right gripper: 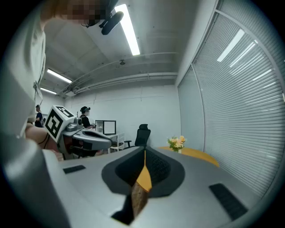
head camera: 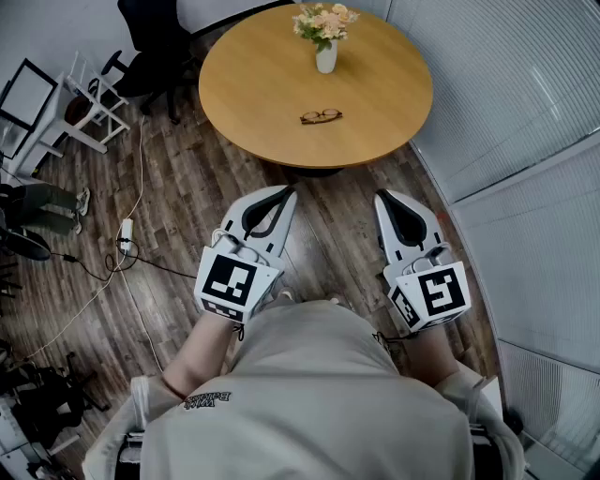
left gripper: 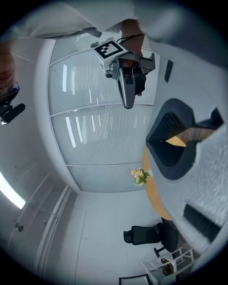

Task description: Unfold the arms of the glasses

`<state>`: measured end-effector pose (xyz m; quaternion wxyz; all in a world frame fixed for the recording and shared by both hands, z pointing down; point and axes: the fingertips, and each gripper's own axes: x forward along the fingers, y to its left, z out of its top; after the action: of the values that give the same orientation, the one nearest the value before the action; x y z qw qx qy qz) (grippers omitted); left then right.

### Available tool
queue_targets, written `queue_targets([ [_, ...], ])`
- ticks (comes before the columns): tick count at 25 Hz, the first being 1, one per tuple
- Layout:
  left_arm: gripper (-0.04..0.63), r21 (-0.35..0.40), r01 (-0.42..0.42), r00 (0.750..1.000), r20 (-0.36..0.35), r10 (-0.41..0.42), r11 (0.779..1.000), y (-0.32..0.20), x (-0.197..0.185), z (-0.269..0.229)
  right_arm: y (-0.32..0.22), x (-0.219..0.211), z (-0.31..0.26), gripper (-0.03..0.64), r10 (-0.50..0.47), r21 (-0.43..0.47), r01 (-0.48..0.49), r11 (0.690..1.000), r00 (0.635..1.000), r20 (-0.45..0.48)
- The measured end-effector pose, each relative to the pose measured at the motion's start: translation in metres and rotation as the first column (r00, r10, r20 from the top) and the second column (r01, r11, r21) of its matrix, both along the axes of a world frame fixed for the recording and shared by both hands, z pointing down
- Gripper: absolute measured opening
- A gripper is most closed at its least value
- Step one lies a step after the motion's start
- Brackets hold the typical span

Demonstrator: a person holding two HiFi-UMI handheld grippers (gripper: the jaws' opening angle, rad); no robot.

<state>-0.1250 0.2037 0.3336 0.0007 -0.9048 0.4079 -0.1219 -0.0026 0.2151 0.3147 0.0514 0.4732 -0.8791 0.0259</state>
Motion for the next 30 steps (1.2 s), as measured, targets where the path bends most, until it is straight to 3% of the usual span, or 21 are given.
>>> queue_targets([
  [19, 0.021, -0.02, 0.007, 1.0, 0.014, -0.007, 1.0, 0.004, 0.024, 0.011, 0.003, 0.025, 0.007, 0.032, -0.004, -0.011, 0.004, 1.0, 1.0, 0.022],
  [30, 0.021, -0.024, 0.055, 0.998, 0.02, -0.054, 0.998, 0.007, 0.058, 0.025, 0.009, 0.064, 0.025, 0.032, -0.027, -0.022, 0.028, 0.999, 0.999, 0.021],
])
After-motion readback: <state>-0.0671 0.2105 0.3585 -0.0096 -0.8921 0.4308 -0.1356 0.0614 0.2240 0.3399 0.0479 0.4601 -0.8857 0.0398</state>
